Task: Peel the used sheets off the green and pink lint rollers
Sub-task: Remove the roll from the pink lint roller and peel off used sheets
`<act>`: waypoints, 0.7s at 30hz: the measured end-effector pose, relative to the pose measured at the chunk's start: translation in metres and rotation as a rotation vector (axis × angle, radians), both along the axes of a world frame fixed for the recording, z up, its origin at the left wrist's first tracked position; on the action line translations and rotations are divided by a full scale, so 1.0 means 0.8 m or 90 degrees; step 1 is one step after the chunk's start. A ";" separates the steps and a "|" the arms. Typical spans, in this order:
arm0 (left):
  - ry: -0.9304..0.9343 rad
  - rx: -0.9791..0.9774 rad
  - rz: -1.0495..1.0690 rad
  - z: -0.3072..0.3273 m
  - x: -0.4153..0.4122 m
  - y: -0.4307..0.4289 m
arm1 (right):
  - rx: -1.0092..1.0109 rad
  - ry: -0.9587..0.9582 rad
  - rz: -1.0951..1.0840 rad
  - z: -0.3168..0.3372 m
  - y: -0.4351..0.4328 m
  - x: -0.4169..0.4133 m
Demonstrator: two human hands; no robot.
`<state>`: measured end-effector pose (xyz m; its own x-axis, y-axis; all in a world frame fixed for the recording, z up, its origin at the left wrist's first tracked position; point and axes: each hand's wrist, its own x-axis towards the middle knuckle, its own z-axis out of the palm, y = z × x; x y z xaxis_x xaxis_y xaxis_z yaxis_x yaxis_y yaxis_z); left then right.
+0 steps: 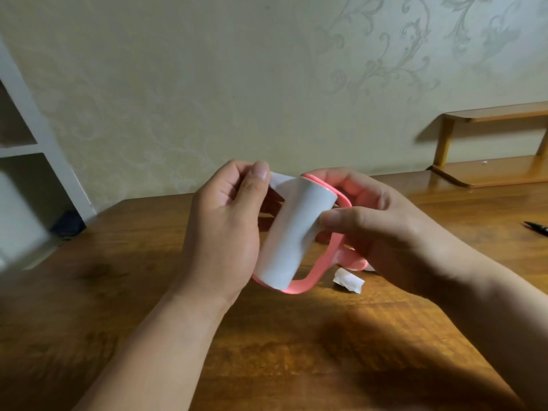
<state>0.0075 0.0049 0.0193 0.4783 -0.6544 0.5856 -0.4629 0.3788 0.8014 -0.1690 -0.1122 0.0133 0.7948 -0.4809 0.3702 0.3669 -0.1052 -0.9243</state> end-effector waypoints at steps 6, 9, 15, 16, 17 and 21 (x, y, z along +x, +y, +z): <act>-0.032 -0.025 0.058 -0.006 -0.008 -0.006 | -0.033 0.050 -0.070 -0.001 0.006 0.004; -0.082 -0.078 0.131 -0.006 -0.010 -0.005 | -0.137 0.063 -0.276 -0.005 0.012 0.009; -0.126 -0.142 0.157 -0.009 -0.015 -0.006 | -0.233 0.067 -0.444 -0.007 0.032 0.011; -0.131 -0.145 0.151 -0.011 -0.014 -0.007 | -0.219 0.085 -0.427 -0.009 0.033 0.013; -0.127 -0.148 0.139 -0.011 -0.012 -0.008 | -0.210 0.104 -0.415 -0.011 0.032 0.013; -0.057 -0.142 0.074 -0.013 -0.006 -0.011 | -0.134 0.113 -0.336 -0.012 0.025 0.017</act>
<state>0.0028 -0.0043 0.0092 0.4830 -0.4480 0.7523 -0.5792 0.4809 0.6582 -0.1558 -0.0920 0.0034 0.5269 -0.7586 0.3832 0.0563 -0.4188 -0.9064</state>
